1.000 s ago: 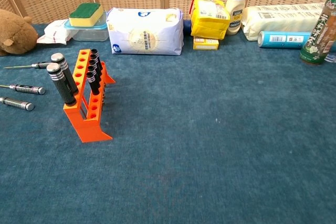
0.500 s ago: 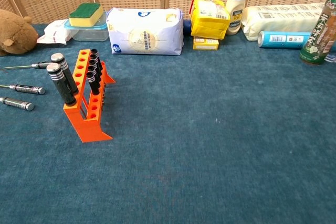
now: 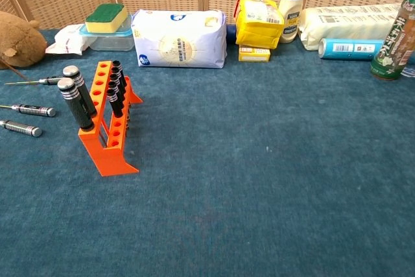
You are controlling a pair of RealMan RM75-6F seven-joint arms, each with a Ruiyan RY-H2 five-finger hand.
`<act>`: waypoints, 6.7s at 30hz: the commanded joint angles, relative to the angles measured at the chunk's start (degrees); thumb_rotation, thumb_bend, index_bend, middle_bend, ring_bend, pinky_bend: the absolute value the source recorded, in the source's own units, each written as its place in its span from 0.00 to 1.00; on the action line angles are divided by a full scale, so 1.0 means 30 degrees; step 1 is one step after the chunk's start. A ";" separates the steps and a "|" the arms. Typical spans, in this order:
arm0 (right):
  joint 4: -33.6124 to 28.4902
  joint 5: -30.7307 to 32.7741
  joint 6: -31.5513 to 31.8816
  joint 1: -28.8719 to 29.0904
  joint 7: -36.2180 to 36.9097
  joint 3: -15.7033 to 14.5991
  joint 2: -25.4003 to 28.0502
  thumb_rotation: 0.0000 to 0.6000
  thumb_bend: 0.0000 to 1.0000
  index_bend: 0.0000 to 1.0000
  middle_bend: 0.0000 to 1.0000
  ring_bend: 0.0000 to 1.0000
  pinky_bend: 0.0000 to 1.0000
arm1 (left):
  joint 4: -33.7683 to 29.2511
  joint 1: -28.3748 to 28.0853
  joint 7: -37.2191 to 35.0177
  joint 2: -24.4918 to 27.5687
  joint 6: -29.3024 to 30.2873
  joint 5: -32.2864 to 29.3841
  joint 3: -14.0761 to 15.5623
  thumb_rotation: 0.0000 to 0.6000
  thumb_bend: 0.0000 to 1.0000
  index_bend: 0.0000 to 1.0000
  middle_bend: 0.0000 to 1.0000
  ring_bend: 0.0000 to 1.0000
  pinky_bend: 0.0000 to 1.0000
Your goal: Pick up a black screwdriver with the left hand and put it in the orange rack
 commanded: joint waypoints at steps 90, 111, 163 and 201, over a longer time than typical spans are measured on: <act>0.0045 -0.0063 -0.0012 -0.0014 0.0313 -0.0012 0.0124 1.00 0.00 0.04 0.00 0.00 0.00 | -0.1678 -0.4362 -0.0045 -0.0689 -0.6697 -0.6168 -0.2268 1.00 0.40 0.57 0.90 0.78 0.86; 0.0110 0.0099 -0.0270 0.0082 0.0276 -0.0020 0.0070 1.00 0.00 0.04 0.00 0.00 0.00 | -0.0303 -0.7093 0.2316 -0.2163 -0.7996 -1.0487 -0.1543 1.00 0.40 0.57 0.90 0.78 0.86; 0.0128 -0.0065 -0.0263 0.0155 0.0499 -0.0065 0.0107 1.00 0.00 0.04 0.00 0.00 0.00 | -0.0653 -1.0386 0.6253 -0.3631 -0.6004 -1.5726 0.1041 1.00 0.40 0.35 0.90 0.78 0.86; 0.0114 -0.0080 -0.0155 0.0114 0.0590 -0.0053 0.0158 1.00 0.00 0.04 0.00 0.00 0.00 | -0.0324 -0.9681 0.4735 -0.1946 -0.8709 -1.4995 0.1035 1.00 0.21 0.30 0.90 0.79 0.86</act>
